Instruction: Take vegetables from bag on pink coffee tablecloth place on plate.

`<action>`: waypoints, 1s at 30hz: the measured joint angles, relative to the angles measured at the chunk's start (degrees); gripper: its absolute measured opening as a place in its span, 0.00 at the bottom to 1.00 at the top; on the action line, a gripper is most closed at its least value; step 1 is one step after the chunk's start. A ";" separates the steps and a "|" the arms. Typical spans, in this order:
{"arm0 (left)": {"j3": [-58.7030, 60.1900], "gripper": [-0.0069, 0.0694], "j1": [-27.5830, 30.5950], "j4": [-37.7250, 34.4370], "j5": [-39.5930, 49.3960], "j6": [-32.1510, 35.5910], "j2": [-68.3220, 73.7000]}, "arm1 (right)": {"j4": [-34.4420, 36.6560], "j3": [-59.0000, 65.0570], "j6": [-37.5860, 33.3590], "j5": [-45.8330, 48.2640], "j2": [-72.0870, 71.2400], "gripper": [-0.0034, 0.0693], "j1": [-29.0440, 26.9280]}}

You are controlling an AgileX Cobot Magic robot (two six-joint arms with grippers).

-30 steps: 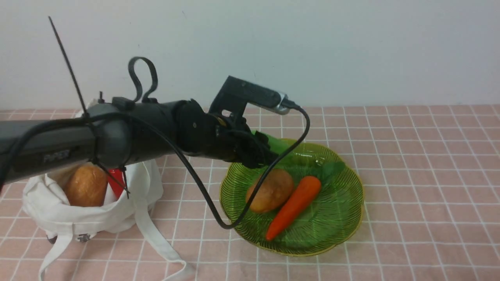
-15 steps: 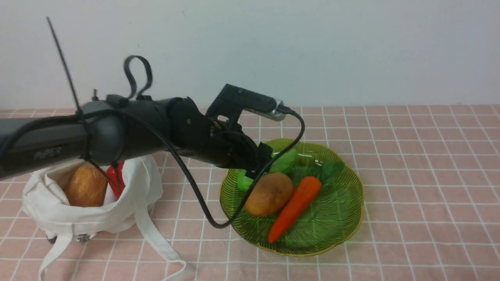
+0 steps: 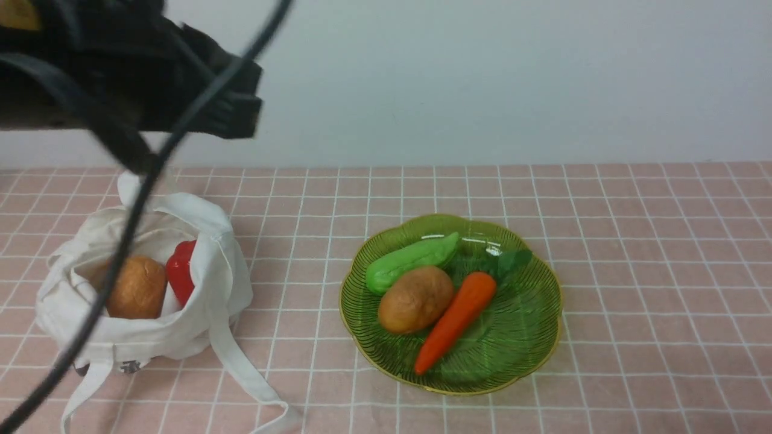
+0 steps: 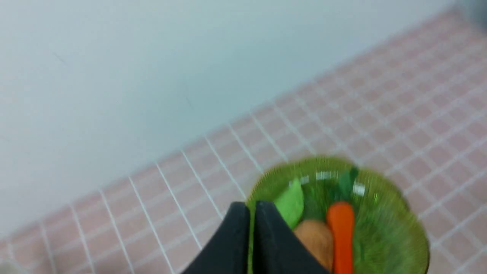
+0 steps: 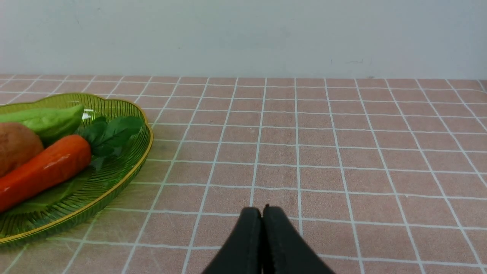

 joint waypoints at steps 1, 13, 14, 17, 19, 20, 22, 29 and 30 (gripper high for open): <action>0.60 0.08 0.00 0.31 -0.06 -0.73 -2.44 | 0.00 0.00 0.00 0.00 0.00 0.03 0.00; 13.54 0.08 0.00 0.78 -2.22 -3.15 -28.88 | -0.05 0.00 0.00 0.00 0.00 0.03 0.00; 14.17 0.08 0.00 0.78 -2.22 -3.15 -30.50 | -0.05 0.00 0.00 0.00 0.00 0.03 0.00; 15.55 0.08 0.00 0.64 -2.22 -3.15 -33.95 | -0.05 0.00 0.00 0.00 0.00 0.03 0.00; 16.40 0.08 0.00 0.72 -2.22 -3.15 -35.58 | -0.05 0.00 0.00 0.00 0.00 0.03 0.00; 16.72 0.08 0.00 1.01 -2.22 -3.15 -36.20 | -0.05 0.00 0.00 0.00 0.00 0.03 0.00; 17.02 0.08 0.00 1.56 -1.66 -3.15 -36.86 | -0.05 0.00 0.00 0.00 0.00 0.03 0.00; 24.41 0.08 1.45 4.16 -3.94 -3.26 -39.67 | -0.05 0.00 0.00 0.00 0.00 0.03 0.00; 25.44 0.08 1.82 4.22 -4.24 -3.26 -39.91 | -0.05 0.00 0.00 0.00 0.00 0.03 0.00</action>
